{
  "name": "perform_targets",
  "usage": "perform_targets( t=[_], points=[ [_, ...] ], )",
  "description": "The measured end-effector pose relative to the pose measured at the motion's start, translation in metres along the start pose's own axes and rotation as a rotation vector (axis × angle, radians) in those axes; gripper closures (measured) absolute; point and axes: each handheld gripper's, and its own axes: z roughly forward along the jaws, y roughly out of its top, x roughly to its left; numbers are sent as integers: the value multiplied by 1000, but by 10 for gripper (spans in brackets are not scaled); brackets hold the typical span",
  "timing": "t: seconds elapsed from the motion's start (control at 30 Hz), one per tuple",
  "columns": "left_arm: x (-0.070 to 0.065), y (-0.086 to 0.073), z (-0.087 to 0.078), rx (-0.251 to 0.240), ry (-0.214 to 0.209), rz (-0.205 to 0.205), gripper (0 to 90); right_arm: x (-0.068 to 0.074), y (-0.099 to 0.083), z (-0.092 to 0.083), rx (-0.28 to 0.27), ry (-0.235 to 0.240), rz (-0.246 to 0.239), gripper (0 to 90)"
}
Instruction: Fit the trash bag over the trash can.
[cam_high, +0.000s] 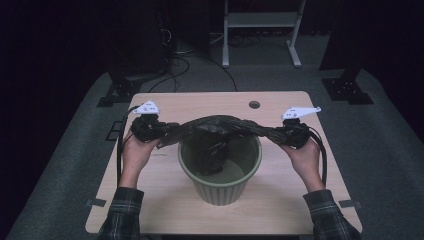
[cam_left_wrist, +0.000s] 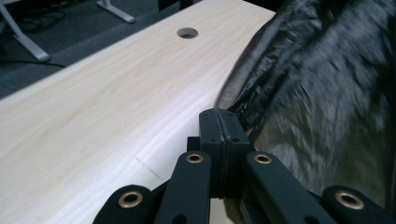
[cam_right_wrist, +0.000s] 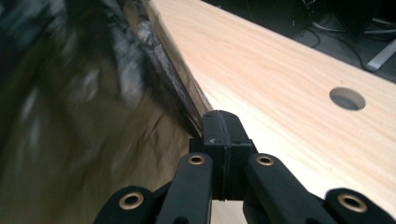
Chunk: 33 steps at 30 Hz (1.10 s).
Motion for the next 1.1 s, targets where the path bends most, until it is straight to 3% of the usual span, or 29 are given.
perform_targets(
  t=[0.2, 0.4, 0.47, 0.57, 0.77, 0.87, 0.93, 1.1],
  points=[
    [-5, -13, 0, 32, -23, -5, 899, 0, -19, -8, 5, 11, 15, 900],
    [-6, -18, 2, 26, -35, -9, 899, -3, -32, -7, 18, 29, 27, 900],
    [-6, -17, 1, 23, -33, -10, 899, -3, -30, -12, -2, 14, 22, 841],
    [-6, -14, -2, 18, -35, -9, 899, -8, -24, -26, -34, -5, 23, 810],
    [-7, -11, -4, 14, -30, -2, 899, -19, -10, -73, -115, -67, 29, 744],
    [-7, -11, -5, 6, -32, -5, 899, -17, -1, -91, -168, -40, 19, 703],
    [-7, -10, -4, 9, -33, -3, 899, -12, 10, -97, -187, 2, -11, 669],
    [-8, -10, -4, 9, -35, -4, 899, 2, 40, -90, -210, 71, -81, 599]
  ],
)
